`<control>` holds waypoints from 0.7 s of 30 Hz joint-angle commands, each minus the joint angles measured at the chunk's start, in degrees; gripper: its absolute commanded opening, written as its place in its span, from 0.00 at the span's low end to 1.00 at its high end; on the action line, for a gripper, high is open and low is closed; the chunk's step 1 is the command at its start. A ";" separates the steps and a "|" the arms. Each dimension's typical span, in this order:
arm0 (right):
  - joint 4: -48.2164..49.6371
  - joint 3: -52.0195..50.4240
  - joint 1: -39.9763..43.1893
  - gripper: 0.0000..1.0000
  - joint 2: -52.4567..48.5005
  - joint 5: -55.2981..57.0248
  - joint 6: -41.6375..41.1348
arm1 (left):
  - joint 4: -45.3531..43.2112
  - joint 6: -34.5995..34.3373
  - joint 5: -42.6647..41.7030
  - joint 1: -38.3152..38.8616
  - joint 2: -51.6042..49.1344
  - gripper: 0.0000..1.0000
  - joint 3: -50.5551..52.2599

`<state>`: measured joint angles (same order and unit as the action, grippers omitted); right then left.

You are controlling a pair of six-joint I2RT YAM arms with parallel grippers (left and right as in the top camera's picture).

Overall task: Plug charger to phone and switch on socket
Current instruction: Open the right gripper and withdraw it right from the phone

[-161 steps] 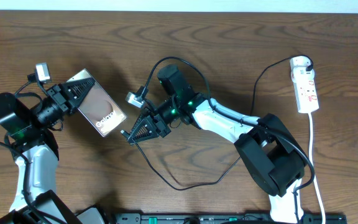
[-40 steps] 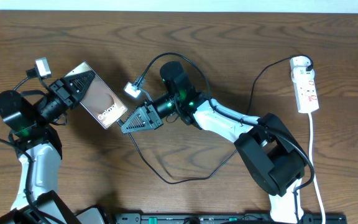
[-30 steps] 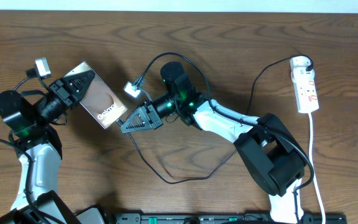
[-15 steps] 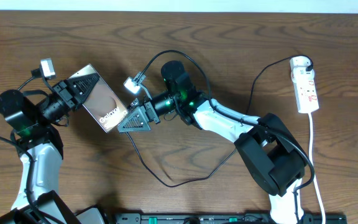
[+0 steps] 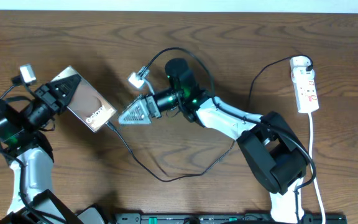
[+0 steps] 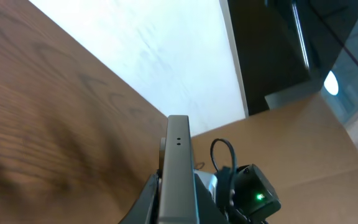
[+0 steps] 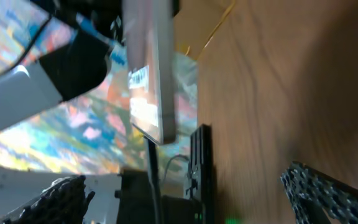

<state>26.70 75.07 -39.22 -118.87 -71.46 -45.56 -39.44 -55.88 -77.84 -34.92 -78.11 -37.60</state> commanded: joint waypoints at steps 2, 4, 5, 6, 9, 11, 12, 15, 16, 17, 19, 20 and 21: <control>0.09 0.96 3.02 0.99 0.09 2.86 -3.69 | -0.48 -2.95 -1.53 -2.05 0.63 0.07 -0.11; -0.85 0.96 4.11 0.99 0.09 4.66 -3.69 | -0.50 -3.32 -1.88 -2.19 0.63 0.07 -0.11; -1.79 0.96 4.79 0.99 0.11 5.90 -3.67 | -0.48 -3.34 -2.12 -2.19 0.63 0.08 -0.11; -3.08 0.96 5.42 0.99 0.13 7.10 -3.65 | -0.48 -3.34 -2.40 -2.19 0.63 0.08 -0.11; -6.88 1.01 7.30 0.99 0.15 9.60 -2.67 | -0.44 -3.37 -2.73 -2.19 0.63 0.07 -0.11; -10.97 1.01 8.55 0.99 0.39 11.85 -0.92 | -0.28 -3.37 -2.71 -2.19 0.63 0.07 -0.11; -13.42 1.01 9.22 0.99 0.59 13.03 0.20 | -0.26 -3.37 -2.71 -2.19 0.63 0.08 -0.11; -20.70 1.01 11.15 0.99 1.99 16.33 3.54 | -0.28 -3.34 -2.69 -2.19 0.63 0.07 -0.11; -22.71 1.01 11.69 0.99 2.56 17.33 4.44 | -0.28 -3.34 -2.69 -2.19 0.63 0.07 -0.11; -25.24 1.03 12.39 0.99 3.54 18.75 5.73 | -0.28 -3.34 -2.69 -2.19 0.63 0.08 -0.11; -30.05 1.05 13.57 0.99 5.70 22.01 8.02 | -0.28 -3.32 -2.67 -2.19 0.63 0.07 -0.11; -32.24 1.07 14.03 0.99 6.97 23.67 8.96 | -0.28 -3.30 -2.67 -2.19 0.63 0.07 -0.11; -34.69 1.07 14.51 0.99 8.35 25.77 9.94 | -0.28 -3.32 -2.64 -2.19 0.63 0.07 -0.11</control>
<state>-4.67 75.31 -26.24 -116.88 -52.82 -41.23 -39.24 -58.50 -79.31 -36.75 -78.11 -37.60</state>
